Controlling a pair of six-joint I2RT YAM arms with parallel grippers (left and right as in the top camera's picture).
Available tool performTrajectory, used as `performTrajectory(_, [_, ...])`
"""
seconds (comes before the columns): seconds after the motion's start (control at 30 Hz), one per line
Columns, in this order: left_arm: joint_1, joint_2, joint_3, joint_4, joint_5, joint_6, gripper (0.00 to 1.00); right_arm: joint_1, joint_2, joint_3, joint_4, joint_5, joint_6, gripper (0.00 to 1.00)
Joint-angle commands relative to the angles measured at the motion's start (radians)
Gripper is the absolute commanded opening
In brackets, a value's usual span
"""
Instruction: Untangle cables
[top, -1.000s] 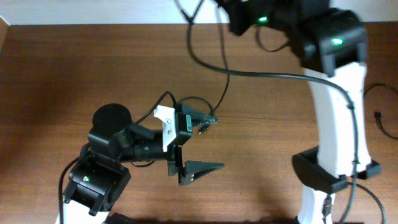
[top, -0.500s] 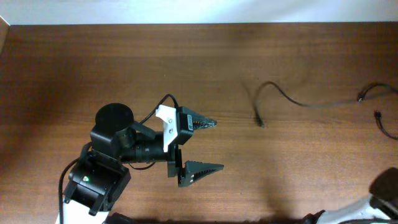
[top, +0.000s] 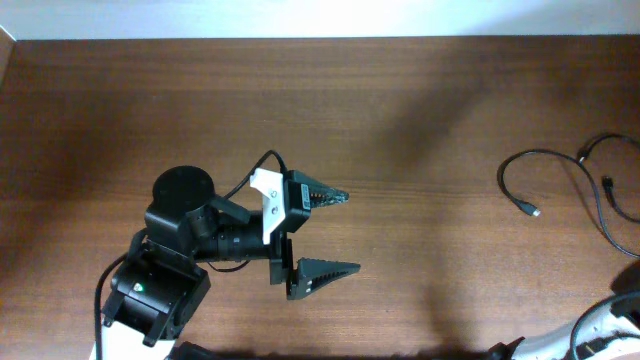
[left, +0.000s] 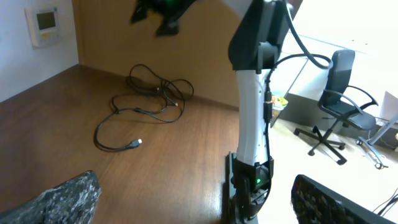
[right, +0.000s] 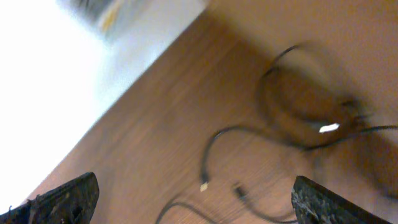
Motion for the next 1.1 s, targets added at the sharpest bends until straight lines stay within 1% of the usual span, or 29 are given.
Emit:
performTrajectory(0.0, [0.0, -0.007, 0.003, 0.002, 0.003, -0.006, 0.99, 0.158, -0.004, -0.201, 0.014, -0.018, -0.234, 0.99])
performTrajectory(0.03, [0.0, -0.007, 0.003, 0.002, 0.003, -0.006, 0.99, 0.207, -0.004, -0.274, 0.015, -0.011, -0.409, 0.99])
performTrajectory(0.1, [0.0, -0.007, 0.003, 0.002, 0.003, -0.006, 0.99, 0.257, -0.004, -0.365, 0.049, 0.216, -0.613, 0.99])
performTrajectory(0.13, [0.0, -0.007, 0.003, 0.002, 0.002, -0.006, 0.99, 0.252, -0.004, -0.398, 0.046, 0.215, -0.76, 0.99])
performTrajectory(0.2, [0.0, -0.007, 0.003, -0.002, -0.041, -0.006, 0.99, 0.235, -0.004, -0.467, 0.043, 0.217, -0.912, 0.99])
performTrajectory(0.23, [0.0, -0.007, 0.003, -0.002, -0.041, -0.006, 0.99, 0.213, -0.004, -0.532, 0.047, 0.222, -1.015, 0.98])
performTrajectory(0.27, [0.0, -0.007, 0.003, -0.002, -0.042, -0.005, 0.99, 0.185, -0.004, -0.608, 0.075, 0.221, -1.063, 0.98])
performTrajectory(0.33, [0.0, -0.007, 0.003, -0.002, -0.084, -0.006, 0.99, 0.15, -0.004, -0.765, 0.209, 0.225, -1.062, 0.98])
performTrajectory(0.37, [0.0, -0.007, 0.003, -0.002, -0.083, -0.006, 0.99, 0.145, -0.004, -0.81, 0.267, 0.243, -1.062, 0.94])
performTrajectory(0.4, [0.0, -0.007, 0.003, -0.005, -0.083, -0.006, 0.99, 0.144, -0.004, -0.859, 0.34, 0.248, -1.062, 0.93])
performTrajectory(0.43, [0.0, -0.007, 0.003, -0.006, -0.083, -0.006, 0.99, 0.144, -0.004, -0.899, 0.422, 0.247, -1.062, 0.5])
performTrajectory(0.47, [0.0, -0.007, 0.003, -0.006, -0.083, -0.006, 0.99, 0.144, -0.004, -0.919, 0.485, 0.243, -1.061, 0.04])
performTrajectory(0.5, [0.0, -0.007, 0.003, -0.005, -0.083, -0.006, 0.99, 0.144, -0.004, -0.922, 0.531, 0.243, -1.047, 0.04])
performTrajectory(0.57, [0.0, -0.007, 0.003, -0.006, -0.083, -0.012, 0.99, 0.144, -0.004, -0.921, 0.625, 0.243, -0.91, 0.04])
performTrajectory(0.6, [0.0, -0.007, 0.003, -0.006, -0.083, -0.018, 0.99, 0.145, -0.005, -0.919, 0.715, 0.244, -0.753, 0.04])
performTrajectory(0.63, [0.0, -0.007, 0.003, -0.006, -0.083, -0.018, 0.99, 0.146, -0.007, -0.911, 0.754, 0.243, -0.646, 0.04])
performTrajectory(0.67, [0.0, -0.007, 0.003, -0.006, -0.082, -0.02, 0.99, 0.146, -0.013, -0.887, 0.789, 0.243, -0.507, 0.04])
performTrajectory(0.7, [0.0, -0.007, 0.003, -0.006, -0.082, -0.021, 0.99, 0.146, -0.018, -0.858, 0.796, 0.243, -0.431, 0.04])
performTrajectory(0.77, [0.0, -0.007, 0.003, -0.011, -0.082, -0.022, 0.99, 0.143, -0.031, -0.752, 0.791, 0.244, -0.216, 0.04])
performTrajectory(0.8, [0.0, -0.007, 0.003, -0.016, -0.082, -0.022, 0.99, 0.129, -0.033, -0.685, 0.775, 0.246, -0.059, 0.04])
performTrajectory(0.87, [0.0, -0.007, 0.003, -0.02, -0.082, -0.022, 0.99, 0.074, -0.033, -0.585, 0.697, 0.27, 0.174, 0.04])
performTrajectory(0.93, [0.0, -0.007, 0.003, -0.024, -0.074, -0.022, 0.99, 0.03, -0.033, -0.562, 0.671, 0.298, 0.173, 0.04])
performTrajectory(1.03, [0.0, -0.007, 0.003, -0.029, 0.0, -0.022, 0.99, -0.085, -0.033, -0.562, 0.673, 0.378, 0.169, 0.04])
performTrajectory(1.07, [0.0, -0.007, 0.003, -0.029, 0.0, -0.022, 0.99, -0.107, -0.033, -0.562, 0.688, 0.373, 0.169, 0.26])
